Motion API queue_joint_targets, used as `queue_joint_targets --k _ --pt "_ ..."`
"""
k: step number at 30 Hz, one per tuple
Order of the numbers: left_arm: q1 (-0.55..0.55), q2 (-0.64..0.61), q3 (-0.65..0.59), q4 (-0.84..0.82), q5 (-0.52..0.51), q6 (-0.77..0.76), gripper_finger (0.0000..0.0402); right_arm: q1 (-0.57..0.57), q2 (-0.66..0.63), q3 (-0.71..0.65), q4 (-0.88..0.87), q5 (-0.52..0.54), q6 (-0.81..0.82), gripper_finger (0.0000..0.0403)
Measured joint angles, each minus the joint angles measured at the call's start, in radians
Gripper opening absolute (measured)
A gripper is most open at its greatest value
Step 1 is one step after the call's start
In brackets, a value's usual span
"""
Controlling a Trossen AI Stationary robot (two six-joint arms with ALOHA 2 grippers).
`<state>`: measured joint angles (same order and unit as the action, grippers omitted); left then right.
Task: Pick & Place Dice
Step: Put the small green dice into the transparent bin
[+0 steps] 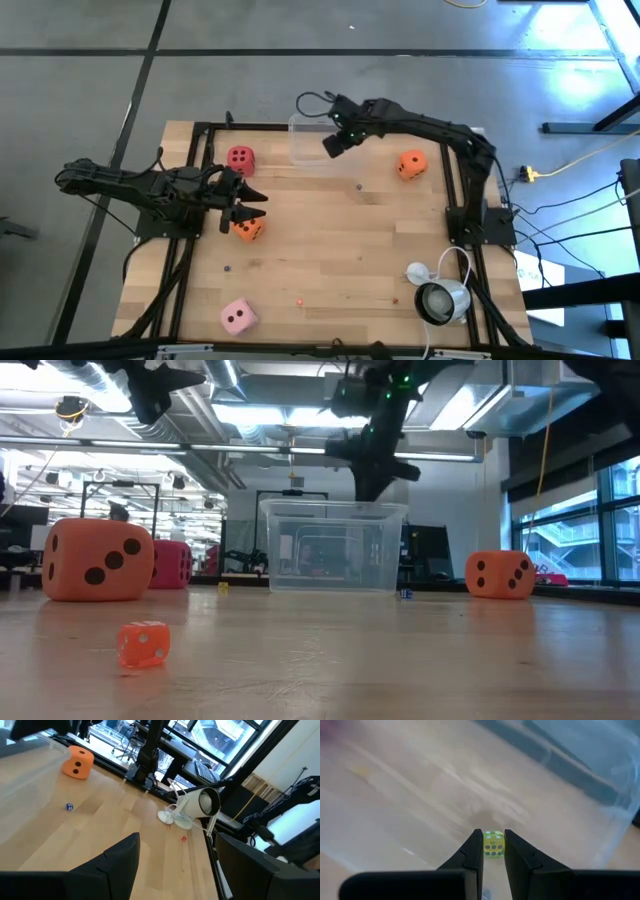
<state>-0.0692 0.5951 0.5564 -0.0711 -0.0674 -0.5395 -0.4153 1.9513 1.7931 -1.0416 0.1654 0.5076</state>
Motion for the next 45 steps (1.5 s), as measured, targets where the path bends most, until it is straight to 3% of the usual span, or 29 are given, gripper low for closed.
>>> queue_joint_targets --k 4,23,37,45 --pt "0.0 -0.004 0.0 0.0 0.009 0.0 0.0253 0.0 0.028 0.0 -0.064 0.029 -0.014 0.0051" --pt "0.0 -0.004 0.0 -0.004 0.007 0.004 0.0253 0.007 0.028 0.0 -0.058 0.029 -0.019 0.0056" --pt "0.0 -0.004 0.0 -0.007 0.005 0.003 0.0253 0.007 0.028 0.0 -0.058 0.023 -0.024 0.0208" --pt "0.0 -0.004 0.0 -0.007 0.005 0.003 0.0253 0.008 0.028 0.0 -0.047 -0.028 -0.044 0.0246"
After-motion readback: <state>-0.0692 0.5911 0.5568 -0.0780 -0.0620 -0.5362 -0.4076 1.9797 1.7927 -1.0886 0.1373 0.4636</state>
